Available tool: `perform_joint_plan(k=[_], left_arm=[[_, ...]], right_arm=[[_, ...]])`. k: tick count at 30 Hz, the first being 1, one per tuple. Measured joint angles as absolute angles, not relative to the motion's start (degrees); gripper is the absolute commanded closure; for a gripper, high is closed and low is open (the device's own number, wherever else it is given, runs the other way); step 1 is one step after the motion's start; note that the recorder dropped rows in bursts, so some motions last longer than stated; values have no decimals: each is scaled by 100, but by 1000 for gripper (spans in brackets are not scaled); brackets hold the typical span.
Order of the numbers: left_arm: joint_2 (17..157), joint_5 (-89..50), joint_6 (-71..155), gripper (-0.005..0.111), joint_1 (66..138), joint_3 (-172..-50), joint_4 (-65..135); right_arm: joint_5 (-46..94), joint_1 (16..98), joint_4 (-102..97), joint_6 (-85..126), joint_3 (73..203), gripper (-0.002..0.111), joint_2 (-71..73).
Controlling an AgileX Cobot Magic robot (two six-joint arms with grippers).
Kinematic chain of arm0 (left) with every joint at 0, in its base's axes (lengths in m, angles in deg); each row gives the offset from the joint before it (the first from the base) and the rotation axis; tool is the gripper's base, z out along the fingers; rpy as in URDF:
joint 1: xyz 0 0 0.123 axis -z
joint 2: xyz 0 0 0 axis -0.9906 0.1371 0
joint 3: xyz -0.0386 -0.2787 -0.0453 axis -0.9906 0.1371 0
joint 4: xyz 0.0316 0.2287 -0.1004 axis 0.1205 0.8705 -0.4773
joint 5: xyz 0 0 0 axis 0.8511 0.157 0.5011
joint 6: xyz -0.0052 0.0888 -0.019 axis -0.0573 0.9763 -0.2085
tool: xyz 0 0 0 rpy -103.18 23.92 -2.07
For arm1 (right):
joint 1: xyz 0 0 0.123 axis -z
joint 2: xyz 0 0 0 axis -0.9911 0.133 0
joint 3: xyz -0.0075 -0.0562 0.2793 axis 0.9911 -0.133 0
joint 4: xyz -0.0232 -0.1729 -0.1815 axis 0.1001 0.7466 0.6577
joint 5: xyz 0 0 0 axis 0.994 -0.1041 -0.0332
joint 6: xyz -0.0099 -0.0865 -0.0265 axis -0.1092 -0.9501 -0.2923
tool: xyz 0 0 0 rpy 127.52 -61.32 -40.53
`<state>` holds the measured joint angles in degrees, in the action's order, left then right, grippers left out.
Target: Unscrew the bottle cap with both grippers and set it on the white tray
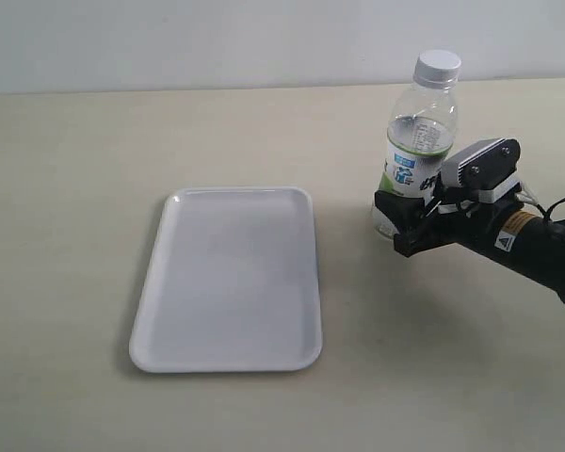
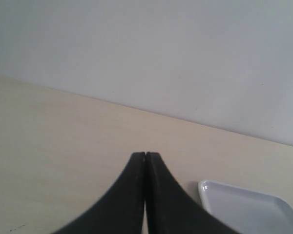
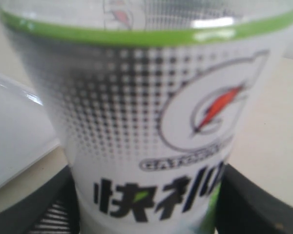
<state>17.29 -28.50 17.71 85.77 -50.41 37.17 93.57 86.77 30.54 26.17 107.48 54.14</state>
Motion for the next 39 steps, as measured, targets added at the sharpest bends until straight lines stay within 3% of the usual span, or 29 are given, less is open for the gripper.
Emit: perform_joint_plan(k=[30, 35, 39], left_arm=[[1729, -2850, 1771, 104, 8577, -5041, 3717], [1729, -2282, 1771, 104, 8577, -5041, 3717], [1729, -1953, 459, 104, 8577, -5041, 3717]], right_arm=[[9081, 8677, 3190, 2617, 10748, 108, 5260], [9081, 8677, 3190, 2617, 10748, 108, 5260], [9081, 8677, 3190, 2617, 10748, 108, 5260]])
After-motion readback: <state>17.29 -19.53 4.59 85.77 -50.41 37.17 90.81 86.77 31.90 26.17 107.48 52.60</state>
